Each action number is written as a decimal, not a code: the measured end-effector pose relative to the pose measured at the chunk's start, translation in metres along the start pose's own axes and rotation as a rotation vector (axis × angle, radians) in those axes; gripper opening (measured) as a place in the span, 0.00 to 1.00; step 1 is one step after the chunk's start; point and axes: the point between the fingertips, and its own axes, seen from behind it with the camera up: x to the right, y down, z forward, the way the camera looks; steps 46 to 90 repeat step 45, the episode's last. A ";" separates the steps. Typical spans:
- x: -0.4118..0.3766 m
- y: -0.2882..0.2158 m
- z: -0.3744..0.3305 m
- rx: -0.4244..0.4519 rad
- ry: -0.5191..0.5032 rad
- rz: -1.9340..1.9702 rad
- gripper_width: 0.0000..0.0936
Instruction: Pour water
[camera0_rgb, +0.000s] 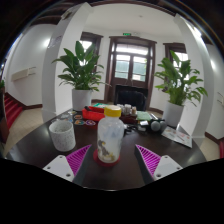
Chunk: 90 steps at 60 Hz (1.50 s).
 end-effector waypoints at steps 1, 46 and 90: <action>0.000 0.001 -0.005 -0.001 0.008 0.002 0.92; 0.000 -0.024 -0.130 0.130 0.121 0.130 0.92; 0.000 -0.024 -0.130 0.130 0.121 0.130 0.92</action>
